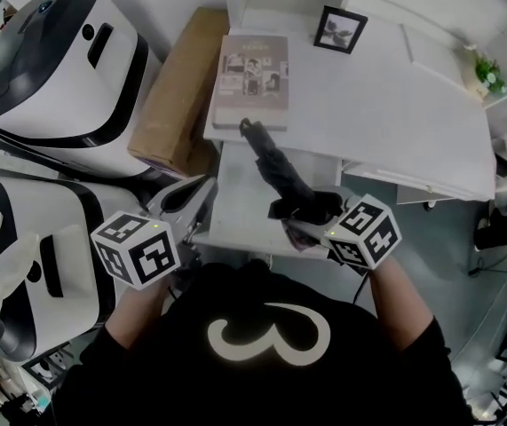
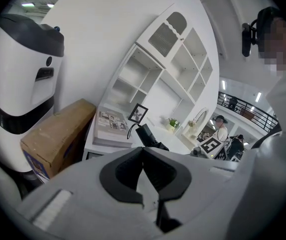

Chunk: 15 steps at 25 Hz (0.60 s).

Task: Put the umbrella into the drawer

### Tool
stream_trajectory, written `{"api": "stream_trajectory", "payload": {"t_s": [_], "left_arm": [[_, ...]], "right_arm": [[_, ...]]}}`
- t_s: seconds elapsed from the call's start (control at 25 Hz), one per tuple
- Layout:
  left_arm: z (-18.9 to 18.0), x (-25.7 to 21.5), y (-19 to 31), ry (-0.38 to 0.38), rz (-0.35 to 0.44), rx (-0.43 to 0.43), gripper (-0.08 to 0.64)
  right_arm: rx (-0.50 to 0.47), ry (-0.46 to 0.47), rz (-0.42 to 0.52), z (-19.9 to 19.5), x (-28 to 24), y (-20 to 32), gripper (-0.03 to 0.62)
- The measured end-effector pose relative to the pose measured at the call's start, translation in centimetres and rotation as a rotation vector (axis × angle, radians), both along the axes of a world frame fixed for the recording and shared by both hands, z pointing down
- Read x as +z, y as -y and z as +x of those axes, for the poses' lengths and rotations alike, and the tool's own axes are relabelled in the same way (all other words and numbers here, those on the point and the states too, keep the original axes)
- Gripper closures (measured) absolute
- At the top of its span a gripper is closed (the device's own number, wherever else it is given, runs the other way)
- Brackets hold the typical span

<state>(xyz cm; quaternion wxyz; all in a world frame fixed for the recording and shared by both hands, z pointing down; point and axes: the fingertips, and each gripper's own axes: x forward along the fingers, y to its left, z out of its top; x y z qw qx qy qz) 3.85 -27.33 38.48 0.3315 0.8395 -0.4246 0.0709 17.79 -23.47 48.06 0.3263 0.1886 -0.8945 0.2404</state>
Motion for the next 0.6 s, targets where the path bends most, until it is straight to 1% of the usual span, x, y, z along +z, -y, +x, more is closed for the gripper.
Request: {"api": "stream_trajectory", "payload": {"t_s": [0.16,0.36,0.6], "left_arm": [[-1.2,1.2,0.0,0.015,-0.021,-0.027,0.552],[-2.7,2.9,-0.4,0.017,-0.061,-0.058,0.552],[-3.6,4.0,0.6,0.002,-0.082,-0.061,0.552]], "right_arm": [[-0.053,-0.041,-0.013,-0.4,2.0,0.1,0.339],[-0.110,-0.100,-0.052,-1.1,5.0,-0.7,0.339],[-0.116,-0.166,-0.104,-1.3,8.2,-1.1,0.339]]}}
